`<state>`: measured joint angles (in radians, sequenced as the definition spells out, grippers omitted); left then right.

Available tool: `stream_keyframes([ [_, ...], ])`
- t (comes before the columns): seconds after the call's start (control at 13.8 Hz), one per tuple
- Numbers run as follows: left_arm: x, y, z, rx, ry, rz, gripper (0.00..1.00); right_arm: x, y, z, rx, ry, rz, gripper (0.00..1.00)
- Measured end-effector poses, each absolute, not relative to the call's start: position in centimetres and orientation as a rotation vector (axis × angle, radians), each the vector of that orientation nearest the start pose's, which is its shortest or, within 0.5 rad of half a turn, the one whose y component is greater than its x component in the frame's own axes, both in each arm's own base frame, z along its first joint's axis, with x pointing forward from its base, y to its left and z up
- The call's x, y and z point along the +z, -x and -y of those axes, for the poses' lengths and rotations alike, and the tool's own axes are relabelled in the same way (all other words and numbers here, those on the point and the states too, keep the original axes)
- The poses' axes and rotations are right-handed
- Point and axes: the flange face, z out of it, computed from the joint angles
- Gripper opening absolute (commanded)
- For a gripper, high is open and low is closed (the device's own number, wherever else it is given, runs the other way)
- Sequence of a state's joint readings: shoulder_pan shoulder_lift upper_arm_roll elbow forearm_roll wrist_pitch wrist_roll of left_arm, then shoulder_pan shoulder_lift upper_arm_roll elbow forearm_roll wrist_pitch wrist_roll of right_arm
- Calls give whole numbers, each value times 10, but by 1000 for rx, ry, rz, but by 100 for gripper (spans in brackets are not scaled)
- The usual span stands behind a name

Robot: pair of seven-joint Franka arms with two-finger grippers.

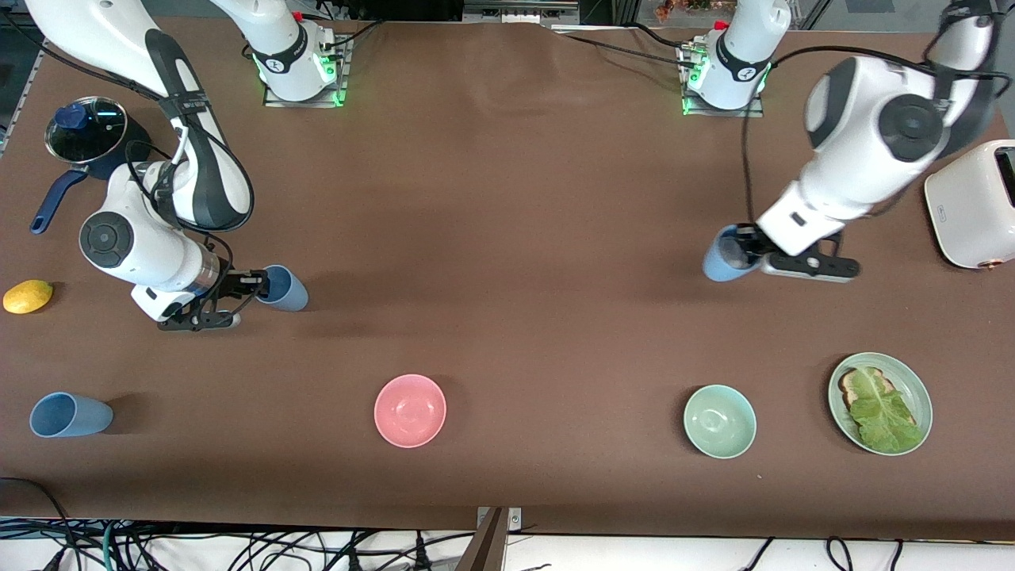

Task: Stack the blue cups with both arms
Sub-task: 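Carry the tissue-filled cup with the left gripper toward the table middle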

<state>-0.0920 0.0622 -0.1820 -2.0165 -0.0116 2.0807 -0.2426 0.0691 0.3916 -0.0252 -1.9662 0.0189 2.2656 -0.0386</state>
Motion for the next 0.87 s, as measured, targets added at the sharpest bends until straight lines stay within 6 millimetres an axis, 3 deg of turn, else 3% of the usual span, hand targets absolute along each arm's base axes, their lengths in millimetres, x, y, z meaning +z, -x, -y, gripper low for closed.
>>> stream_keyframes([
  [0.22, 421, -529, 234, 21, 3173, 155, 0, 264, -604, -28, 145, 3131, 111, 42],
  [0.44, 411, -517, 302, 56, 3171, 350, 0, 263, -604, -29, 146, 3131, 109, 35],
  [0.87, 384, -500, 417, 62, 3121, 609, 0, 263, -603, -31, 146, 3114, 88, 16],
])
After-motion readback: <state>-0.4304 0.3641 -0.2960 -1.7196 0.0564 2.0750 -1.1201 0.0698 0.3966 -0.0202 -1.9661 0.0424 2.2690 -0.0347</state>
